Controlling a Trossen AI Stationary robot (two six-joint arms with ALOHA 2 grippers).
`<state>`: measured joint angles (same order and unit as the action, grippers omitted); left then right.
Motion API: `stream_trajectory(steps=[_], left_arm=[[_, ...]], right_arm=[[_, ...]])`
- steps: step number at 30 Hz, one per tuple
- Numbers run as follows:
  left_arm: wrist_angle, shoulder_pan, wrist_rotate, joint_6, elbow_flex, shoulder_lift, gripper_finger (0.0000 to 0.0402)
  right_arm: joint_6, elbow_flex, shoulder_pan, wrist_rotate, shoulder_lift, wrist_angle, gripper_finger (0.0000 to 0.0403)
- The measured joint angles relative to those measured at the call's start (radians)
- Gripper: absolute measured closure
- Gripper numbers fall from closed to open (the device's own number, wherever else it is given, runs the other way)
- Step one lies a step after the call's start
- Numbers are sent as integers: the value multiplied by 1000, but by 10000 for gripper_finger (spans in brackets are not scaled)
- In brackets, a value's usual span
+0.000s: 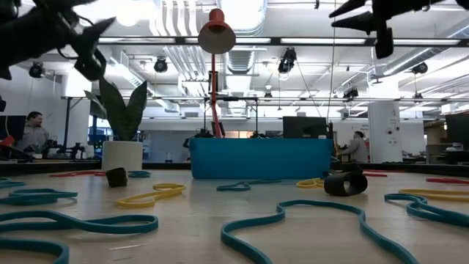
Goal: Pick and place rubber bands into bin
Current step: Put the red rubber band into the blue bin
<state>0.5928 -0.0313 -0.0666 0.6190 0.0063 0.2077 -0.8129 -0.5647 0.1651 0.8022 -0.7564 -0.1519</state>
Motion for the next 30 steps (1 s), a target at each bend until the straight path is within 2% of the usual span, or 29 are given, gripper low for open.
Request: stream_trajectory(steps=[2, 5, 8, 11, 15, 18, 23, 30], left_arm=[[65, 0, 0, -4, 0, 0, 260], [158, 0, 8, -4, 0, -1, 260], [216, 0, 16, -4, 0, 0, 260], [239, 0, 21, -5, 0, -2, 260], [241, 0, 23, -5, 0, -1, 260], [238, 0, 28, 1, 0, 1, 260], [236, 0, 68, 11, 0, 0, 260], [190, 0, 286, 63, 0, 37, 260]], right_arm=[[2, -67, -9, -3, -44, 134, 342], [-49, -183, -48, -20, -120, 463, 341], [-180, -301, -124, -117, -197, 803, 327], [-158, -391, -189, -211, -277, 985, 298], [-70, -476, -304, -321, -367, 1086, 246], [-47, -507, -459, -479, -439, 1204, 214], [80, -496, -734, -671, -543, 1288, 198], [167, -502, -939, -654, -690, 1266, 208]])
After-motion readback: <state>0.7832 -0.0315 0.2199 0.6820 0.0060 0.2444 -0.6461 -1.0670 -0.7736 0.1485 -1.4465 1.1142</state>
